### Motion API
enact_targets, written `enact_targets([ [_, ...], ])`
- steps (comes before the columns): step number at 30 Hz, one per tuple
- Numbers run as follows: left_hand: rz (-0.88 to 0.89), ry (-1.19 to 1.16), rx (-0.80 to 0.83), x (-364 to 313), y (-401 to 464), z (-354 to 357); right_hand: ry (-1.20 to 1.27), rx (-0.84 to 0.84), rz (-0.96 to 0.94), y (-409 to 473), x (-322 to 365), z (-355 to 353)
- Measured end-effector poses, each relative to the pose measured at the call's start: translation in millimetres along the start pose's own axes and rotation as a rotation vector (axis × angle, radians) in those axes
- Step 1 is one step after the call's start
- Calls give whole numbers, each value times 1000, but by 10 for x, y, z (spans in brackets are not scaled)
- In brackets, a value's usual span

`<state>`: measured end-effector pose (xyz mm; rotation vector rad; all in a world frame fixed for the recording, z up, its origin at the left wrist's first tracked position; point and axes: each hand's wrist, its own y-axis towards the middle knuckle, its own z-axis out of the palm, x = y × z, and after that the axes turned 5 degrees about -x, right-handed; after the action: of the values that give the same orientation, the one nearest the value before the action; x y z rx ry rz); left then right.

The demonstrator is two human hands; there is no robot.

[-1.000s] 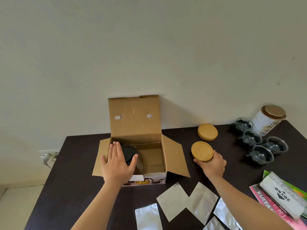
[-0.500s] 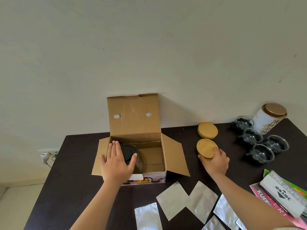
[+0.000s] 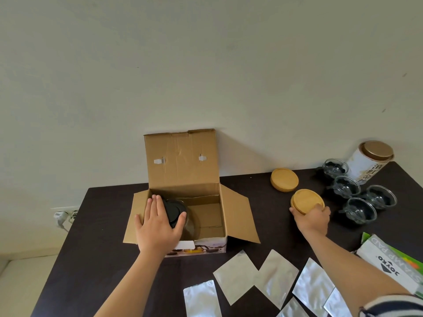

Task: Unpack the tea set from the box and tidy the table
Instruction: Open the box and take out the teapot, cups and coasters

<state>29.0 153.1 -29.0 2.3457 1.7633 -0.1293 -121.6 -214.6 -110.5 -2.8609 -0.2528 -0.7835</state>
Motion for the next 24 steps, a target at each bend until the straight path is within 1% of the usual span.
enact_targets([
  [4,1,16,-1,14,8,12,25,28,32,-52,34,-26],
  [6,2,12,-2,12,11,19,19,23,-10,-146,78,-32],
  [8,3,4,-2,9,14,20,8,7,-126,-297,161,-37],
  [10,6,0,3,6,9,13,16,-32,-286,-495,284,-50],
  [12,9,-4,9,0,3,5,61,-63,-440,-714,441,-61],
  [14,12,-12,22,1,1,-8,157,-46,-554,-972,639,-83],
  [17,32,9,65,22,-10,-39,379,74,-740,-1411,995,-159],
  [19,68,26,90,48,-14,-61,438,167,-882,-1667,1225,-199],
  [21,104,-16,115,86,-10,-87,426,314,-950,-1861,1430,-208],
  [24,107,-40,120,199,-32,-174,295,597,-937,-2064,1722,-167],
])
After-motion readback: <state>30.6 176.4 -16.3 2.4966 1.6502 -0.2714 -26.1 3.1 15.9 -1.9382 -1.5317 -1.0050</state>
